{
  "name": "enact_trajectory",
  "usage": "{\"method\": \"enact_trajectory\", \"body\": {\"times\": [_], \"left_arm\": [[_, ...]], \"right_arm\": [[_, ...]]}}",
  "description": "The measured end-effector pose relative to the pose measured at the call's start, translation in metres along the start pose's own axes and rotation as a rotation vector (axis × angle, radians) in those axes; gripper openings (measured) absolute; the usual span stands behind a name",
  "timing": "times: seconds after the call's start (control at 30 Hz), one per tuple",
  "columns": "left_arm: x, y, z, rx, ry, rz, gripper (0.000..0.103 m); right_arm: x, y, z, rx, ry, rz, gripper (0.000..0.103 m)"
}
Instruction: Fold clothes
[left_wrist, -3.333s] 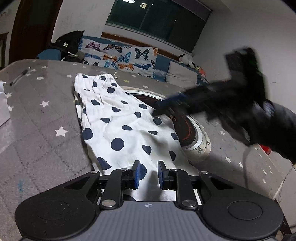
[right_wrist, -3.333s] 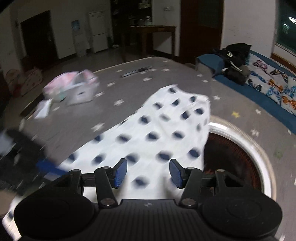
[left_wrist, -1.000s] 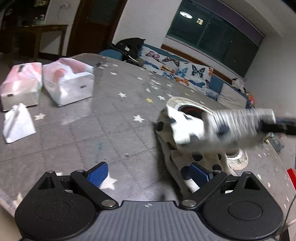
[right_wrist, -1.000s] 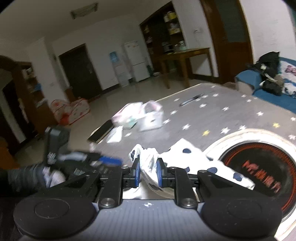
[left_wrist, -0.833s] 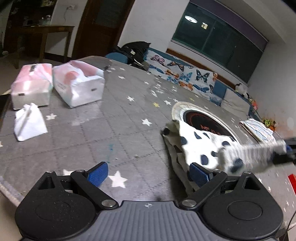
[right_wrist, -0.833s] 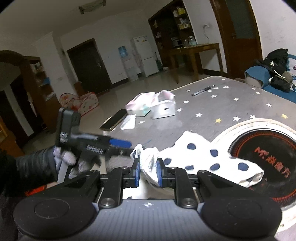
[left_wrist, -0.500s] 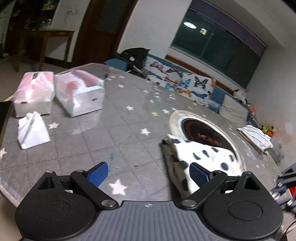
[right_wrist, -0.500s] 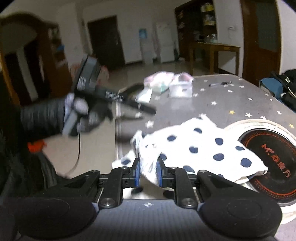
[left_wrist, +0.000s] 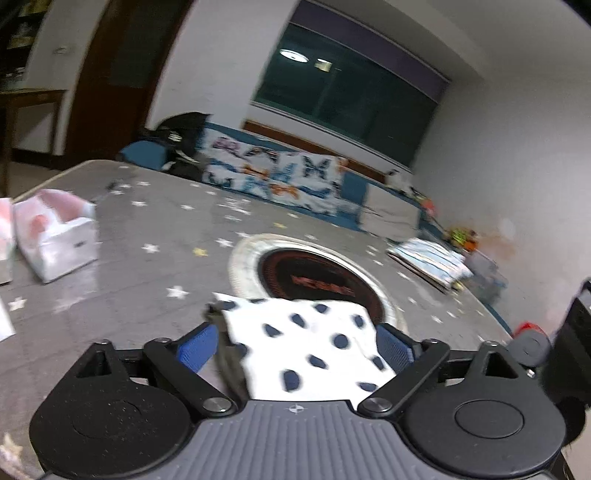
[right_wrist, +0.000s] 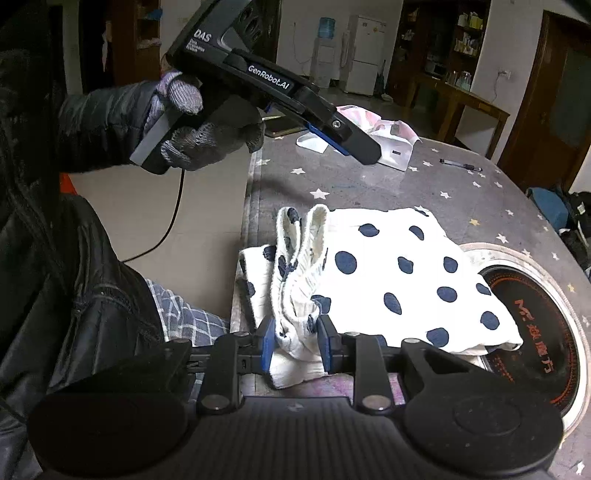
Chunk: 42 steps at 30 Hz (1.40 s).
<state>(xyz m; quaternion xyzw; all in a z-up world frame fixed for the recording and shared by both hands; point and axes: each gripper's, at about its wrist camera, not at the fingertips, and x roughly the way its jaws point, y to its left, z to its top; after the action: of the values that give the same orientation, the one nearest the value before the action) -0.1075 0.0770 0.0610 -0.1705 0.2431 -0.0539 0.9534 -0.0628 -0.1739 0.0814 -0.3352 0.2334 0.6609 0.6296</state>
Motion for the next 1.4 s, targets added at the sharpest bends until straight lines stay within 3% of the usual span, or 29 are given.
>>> {"method": "enact_trajectory", "body": {"times": [0.1, 0.33, 0.47, 0.53, 0.7, 0.9, 1.0, 1.17, 1.4], "left_arm": [[0.004, -0.007, -0.006, 0.033, 0.033, -0.046, 0.076], [0.010, -0.017, -0.024, 0.085, 0.118, -0.161, 0.029], [0.008, -0.027, -0.034, 0.136, 0.166, -0.227, 0.019], [0.006, -0.031, -0.040, 0.155, 0.185, -0.247, 0.019], [0.003, -0.035, -0.046, 0.171, 0.219, -0.260, 0.019], [-0.005, -0.036, -0.041, 0.186, 0.227, -0.269, 0.020], [-0.012, -0.038, -0.031, 0.202, 0.178, -0.275, 0.020], [0.007, -0.038, -0.025, 0.168, 0.167, -0.291, 0.020], [0.042, -0.045, -0.042, 0.158, 0.251, -0.342, 0.020]], "right_arm": [[0.004, 0.004, -0.001, -0.013, 0.022, -0.028, 0.024], [0.003, 0.018, 0.000, -0.091, 0.040, -0.095, 0.018], [-0.004, 0.027, 0.002, -0.193, 0.048, -0.184, 0.016], [-0.005, 0.030, 0.000, -0.238, 0.062, -0.207, 0.016], [0.003, 0.027, -0.011, -0.168, 0.090, -0.142, 0.019], [-0.018, 0.010, -0.009, -0.043, 0.083, -0.065, 0.019], [-0.028, -0.011, -0.007, 0.075, 0.047, -0.089, 0.020], [-0.020, -0.057, -0.005, 0.277, -0.013, -0.174, 0.022], [0.012, -0.119, -0.004, 0.475, -0.049, -0.282, 0.022]]}}
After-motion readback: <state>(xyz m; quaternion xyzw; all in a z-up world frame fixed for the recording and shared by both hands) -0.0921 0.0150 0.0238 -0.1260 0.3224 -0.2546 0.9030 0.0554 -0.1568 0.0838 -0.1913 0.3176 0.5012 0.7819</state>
